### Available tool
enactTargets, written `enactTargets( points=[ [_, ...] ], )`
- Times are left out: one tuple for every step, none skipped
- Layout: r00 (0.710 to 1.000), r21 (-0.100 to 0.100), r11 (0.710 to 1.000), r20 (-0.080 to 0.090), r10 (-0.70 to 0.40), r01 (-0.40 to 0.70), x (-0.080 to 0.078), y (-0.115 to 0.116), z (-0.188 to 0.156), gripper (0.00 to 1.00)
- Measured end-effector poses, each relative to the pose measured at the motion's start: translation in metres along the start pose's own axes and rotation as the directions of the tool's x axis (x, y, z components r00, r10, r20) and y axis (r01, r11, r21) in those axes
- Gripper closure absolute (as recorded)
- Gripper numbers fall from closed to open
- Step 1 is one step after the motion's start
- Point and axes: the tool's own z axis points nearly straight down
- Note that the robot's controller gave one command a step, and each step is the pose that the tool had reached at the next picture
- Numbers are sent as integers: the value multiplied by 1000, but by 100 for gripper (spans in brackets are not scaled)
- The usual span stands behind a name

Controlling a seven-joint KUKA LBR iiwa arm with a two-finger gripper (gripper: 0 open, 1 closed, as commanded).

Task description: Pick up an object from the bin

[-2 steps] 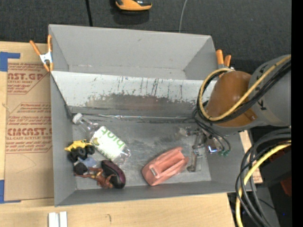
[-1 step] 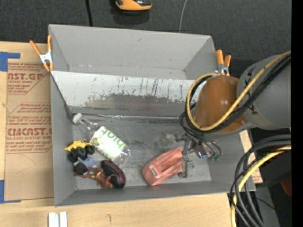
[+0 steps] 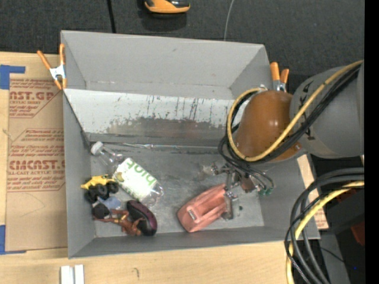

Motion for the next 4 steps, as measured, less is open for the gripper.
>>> enactTargets(
  points=[
    [997, 0, 997, -1, -71, 71, 7, 27, 33, 0],
    [991, -4, 991, -10, -136, 136, 3, 25, 31, 100],
    [989, -4, 989, -11, -145, 145, 3, 25, 31, 100],
    [989, -4, 989, -10, -148, 148, 4, 26, 28, 100]
  ],
)
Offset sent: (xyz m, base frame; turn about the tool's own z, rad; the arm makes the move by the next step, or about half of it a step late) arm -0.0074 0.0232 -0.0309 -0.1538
